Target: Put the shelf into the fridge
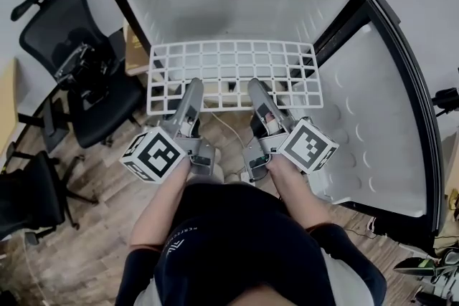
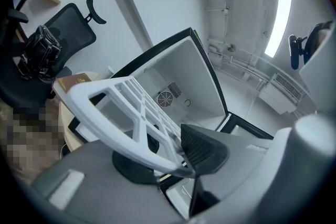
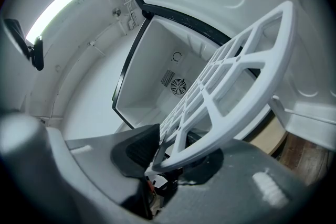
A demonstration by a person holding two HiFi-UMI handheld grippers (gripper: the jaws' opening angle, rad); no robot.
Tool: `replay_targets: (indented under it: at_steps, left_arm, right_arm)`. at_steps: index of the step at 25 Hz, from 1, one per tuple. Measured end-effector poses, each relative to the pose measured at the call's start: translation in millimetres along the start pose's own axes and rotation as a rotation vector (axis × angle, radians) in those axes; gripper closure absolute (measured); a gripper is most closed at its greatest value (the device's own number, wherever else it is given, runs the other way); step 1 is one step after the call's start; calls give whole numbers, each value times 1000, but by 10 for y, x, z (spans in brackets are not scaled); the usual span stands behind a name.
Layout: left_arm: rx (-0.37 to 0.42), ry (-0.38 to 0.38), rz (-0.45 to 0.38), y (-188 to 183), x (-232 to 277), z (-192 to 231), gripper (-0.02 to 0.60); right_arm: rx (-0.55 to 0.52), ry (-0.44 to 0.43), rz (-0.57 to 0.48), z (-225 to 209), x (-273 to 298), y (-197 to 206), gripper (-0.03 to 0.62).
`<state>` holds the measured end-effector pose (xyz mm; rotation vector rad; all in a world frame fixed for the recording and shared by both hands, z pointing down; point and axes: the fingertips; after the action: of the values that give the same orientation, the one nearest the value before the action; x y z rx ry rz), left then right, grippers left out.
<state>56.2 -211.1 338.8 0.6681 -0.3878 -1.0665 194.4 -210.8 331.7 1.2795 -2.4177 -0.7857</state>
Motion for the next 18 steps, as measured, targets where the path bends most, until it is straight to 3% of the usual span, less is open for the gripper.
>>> replay_targets:
  at_steps: [18]
  left_arm:
    - [-31, -9, 27, -94, 252, 140, 440]
  right_arm:
    - [7, 21, -4, -93, 234, -91, 491]
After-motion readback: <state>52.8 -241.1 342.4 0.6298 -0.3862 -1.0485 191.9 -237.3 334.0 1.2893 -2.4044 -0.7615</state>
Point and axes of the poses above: the fingertips, and each gripper's own axes: x forward along the fingers, z to its left, y out of its underside
